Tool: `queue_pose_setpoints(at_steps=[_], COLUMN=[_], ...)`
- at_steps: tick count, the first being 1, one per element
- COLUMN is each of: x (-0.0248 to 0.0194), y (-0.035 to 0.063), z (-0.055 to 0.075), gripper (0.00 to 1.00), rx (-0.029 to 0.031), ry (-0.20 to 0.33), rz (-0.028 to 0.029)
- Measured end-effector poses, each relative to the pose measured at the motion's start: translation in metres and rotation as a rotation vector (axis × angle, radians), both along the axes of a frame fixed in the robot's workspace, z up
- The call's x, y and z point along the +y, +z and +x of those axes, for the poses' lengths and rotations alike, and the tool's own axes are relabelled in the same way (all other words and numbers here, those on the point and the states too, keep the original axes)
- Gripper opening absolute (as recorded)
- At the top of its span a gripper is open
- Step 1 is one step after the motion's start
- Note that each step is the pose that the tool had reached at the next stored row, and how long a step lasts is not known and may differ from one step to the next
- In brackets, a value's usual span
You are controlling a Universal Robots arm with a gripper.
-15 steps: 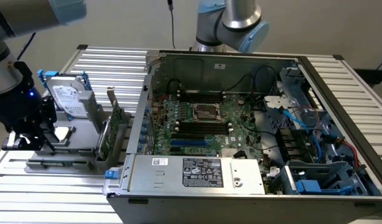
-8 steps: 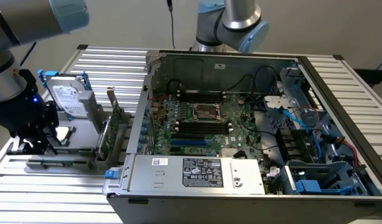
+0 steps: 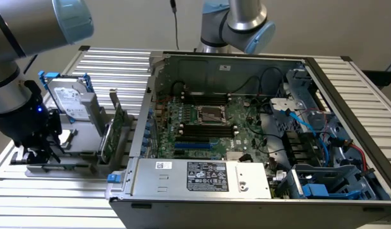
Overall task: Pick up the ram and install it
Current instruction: 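Pick up the ram and move it above insertion slot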
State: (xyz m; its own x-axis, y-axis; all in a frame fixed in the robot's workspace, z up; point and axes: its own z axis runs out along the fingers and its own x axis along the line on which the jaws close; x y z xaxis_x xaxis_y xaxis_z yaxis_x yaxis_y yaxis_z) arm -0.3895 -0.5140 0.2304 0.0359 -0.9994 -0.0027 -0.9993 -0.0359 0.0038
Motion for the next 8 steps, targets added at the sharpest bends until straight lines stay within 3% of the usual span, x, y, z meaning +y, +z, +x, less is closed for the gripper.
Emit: queue_pose_setpoints(at_steps=[8], x=[-0.002], y=[-0.0146], z=[0.001], gripper=[0.3], rx=[0.0054], ry=[0.004], rz=[-0.0001])
